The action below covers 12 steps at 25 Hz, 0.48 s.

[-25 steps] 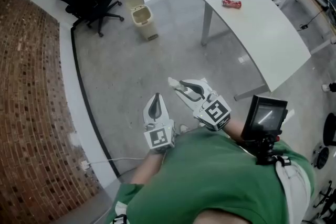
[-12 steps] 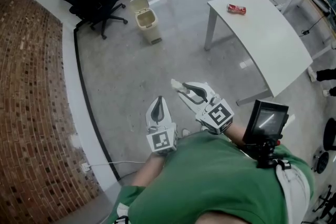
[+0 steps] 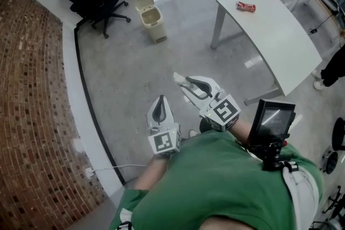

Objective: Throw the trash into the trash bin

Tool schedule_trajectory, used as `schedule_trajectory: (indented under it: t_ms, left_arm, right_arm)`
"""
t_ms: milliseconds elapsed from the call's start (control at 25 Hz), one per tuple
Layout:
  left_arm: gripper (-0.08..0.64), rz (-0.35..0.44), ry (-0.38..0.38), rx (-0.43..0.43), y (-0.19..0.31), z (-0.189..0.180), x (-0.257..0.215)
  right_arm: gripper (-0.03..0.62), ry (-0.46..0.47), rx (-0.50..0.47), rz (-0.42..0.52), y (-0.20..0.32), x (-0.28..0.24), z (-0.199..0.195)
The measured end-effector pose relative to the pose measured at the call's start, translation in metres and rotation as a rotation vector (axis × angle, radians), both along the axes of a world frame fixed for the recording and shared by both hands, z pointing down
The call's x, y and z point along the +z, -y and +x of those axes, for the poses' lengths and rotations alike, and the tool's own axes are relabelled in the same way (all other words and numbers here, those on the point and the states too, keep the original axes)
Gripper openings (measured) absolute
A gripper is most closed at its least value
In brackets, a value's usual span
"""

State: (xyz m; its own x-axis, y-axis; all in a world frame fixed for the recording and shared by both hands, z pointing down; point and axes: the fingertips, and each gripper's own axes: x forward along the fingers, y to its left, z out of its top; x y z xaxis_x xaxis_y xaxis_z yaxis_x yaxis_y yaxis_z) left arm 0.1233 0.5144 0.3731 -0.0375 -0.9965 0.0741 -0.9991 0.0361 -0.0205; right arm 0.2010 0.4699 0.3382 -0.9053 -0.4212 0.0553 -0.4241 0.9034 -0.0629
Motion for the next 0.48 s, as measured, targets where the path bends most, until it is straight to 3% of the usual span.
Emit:
schedule_trajectory:
  t_ms: [480]
  left_arm:
    - [0.006,-0.024,-0.003,0.001,0.039,-0.022,0.011]
  right_arm:
    - [0.114,0.007,0.009,-0.018,0.044,0.009,-0.020]
